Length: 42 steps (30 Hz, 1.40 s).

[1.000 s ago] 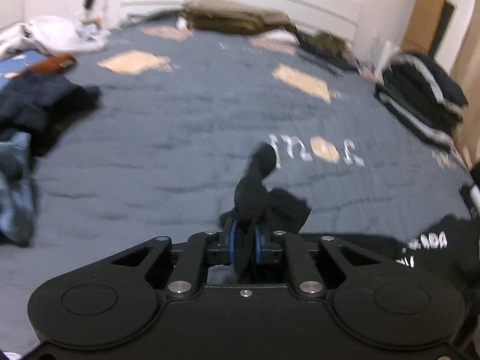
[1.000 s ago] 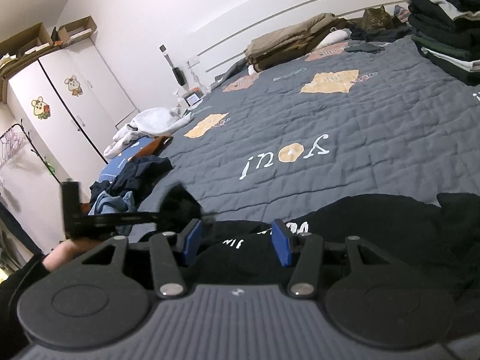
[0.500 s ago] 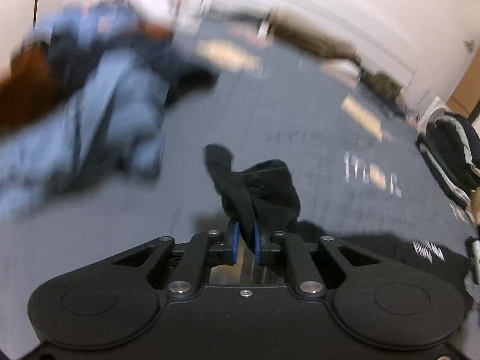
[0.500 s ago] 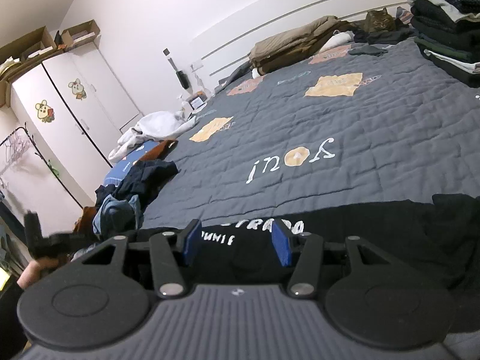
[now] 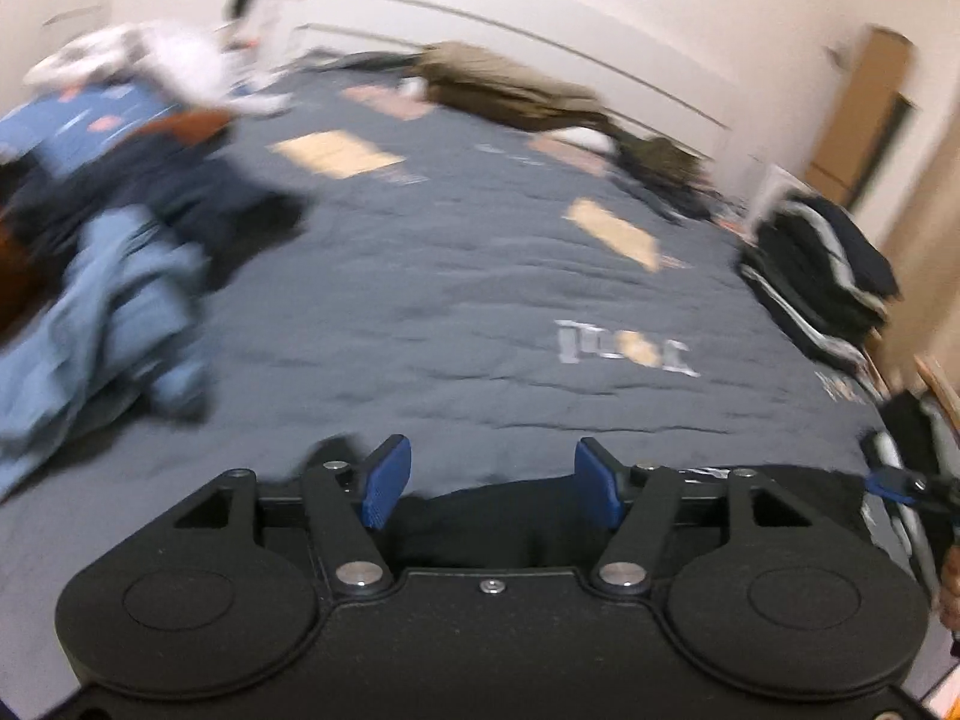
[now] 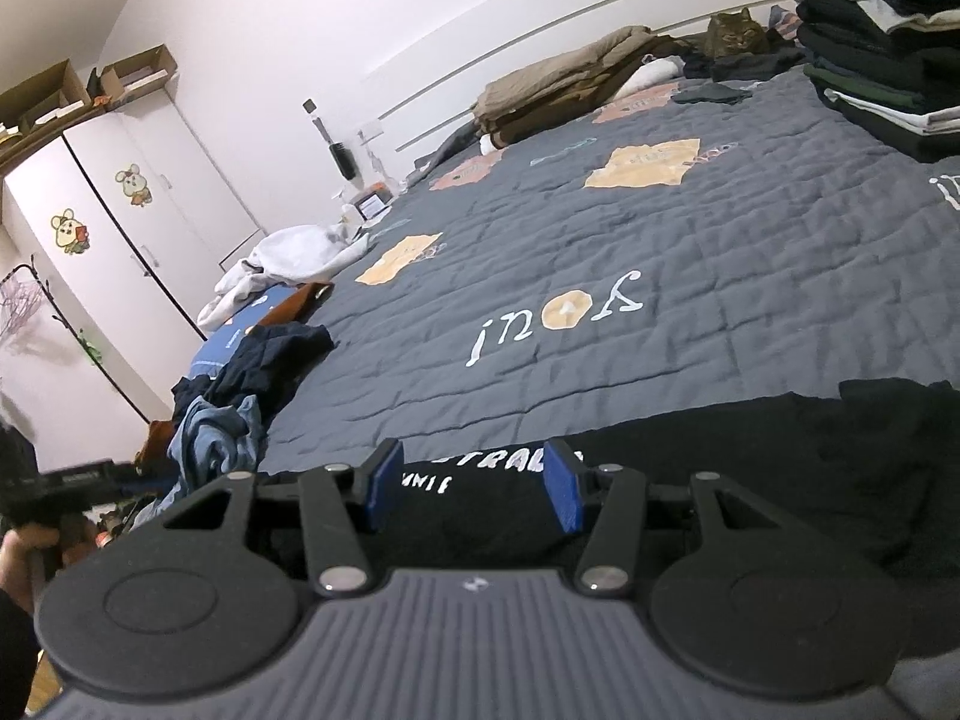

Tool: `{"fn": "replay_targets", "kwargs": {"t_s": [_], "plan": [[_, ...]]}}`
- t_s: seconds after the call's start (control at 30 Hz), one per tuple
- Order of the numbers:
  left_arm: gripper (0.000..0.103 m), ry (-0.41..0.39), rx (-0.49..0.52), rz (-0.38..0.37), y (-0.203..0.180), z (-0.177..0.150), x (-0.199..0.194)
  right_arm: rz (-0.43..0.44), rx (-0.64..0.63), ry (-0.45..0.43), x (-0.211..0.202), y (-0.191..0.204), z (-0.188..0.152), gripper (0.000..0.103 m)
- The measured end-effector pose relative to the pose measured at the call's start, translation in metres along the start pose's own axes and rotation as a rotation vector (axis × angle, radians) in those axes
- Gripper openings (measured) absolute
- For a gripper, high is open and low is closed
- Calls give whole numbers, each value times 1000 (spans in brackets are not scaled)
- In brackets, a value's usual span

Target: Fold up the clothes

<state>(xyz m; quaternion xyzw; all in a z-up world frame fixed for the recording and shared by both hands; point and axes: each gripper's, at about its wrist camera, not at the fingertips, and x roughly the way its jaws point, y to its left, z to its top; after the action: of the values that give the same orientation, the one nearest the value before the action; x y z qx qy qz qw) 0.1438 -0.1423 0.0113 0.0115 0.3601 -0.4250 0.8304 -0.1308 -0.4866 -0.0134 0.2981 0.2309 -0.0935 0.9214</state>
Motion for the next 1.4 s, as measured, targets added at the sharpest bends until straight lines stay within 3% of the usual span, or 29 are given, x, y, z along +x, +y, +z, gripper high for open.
{"fn": "replay_targets", "kwargs": {"t_s": [0.2, 0.27, 0.33, 0.43, 0.5, 0.57, 0.67, 0.7, 0.73, 0.77, 0.83, 0.97, 1.17, 1.4], "plan": [[61, 23, 103, -29, -65, -1, 49, -1, 3, -2, 0, -2, 1, 51], [71, 46, 143, -45, -84, -5, 69, 0, 6, -1, 0, -2, 1, 51], [75, 65, 215, -12, -102, -11, 91, -1, 9, 1, 0, -4, 2, 51], [76, 101, 320, 33, -117, -26, 117, -9, 11, 5, 0, -6, 2, 51], [77, 131, 345, 23, -119, -33, 126, -9, 18, 10, 1, -7, 2, 51], [86, 149, 360, 19, -121, -38, 132, -5, 14, 16, 1, -7, 2, 51], [87, 173, 366, 10, -120, -46, 139, -2, 10, 20, 1, -7, 2, 51], [85, 184, 359, 3, -118, -47, 140, -1, 12, 23, 1, -6, 2, 51], [76, 193, 346, -7, -117, -49, 142, 0, 12, 25, 1, -6, 2, 51], [50, 206, 348, -18, -117, -51, 143, 2, 12, 26, 1, -6, 2, 51], [14, 223, 362, -23, -117, -54, 145, 5, 12, 30, 1, -6, 2, 51], [6, 196, 371, -58, -117, -61, 132, 15, 2, 42, -2, -4, 4, 51], [5, 166, 351, -165, -118, -71, 93, 34, -16, 38, -9, -1, 8, 51], [4, 219, 426, -258, -136, -120, 35, 40, -21, 39, -13, -2, 11, 51]]}}
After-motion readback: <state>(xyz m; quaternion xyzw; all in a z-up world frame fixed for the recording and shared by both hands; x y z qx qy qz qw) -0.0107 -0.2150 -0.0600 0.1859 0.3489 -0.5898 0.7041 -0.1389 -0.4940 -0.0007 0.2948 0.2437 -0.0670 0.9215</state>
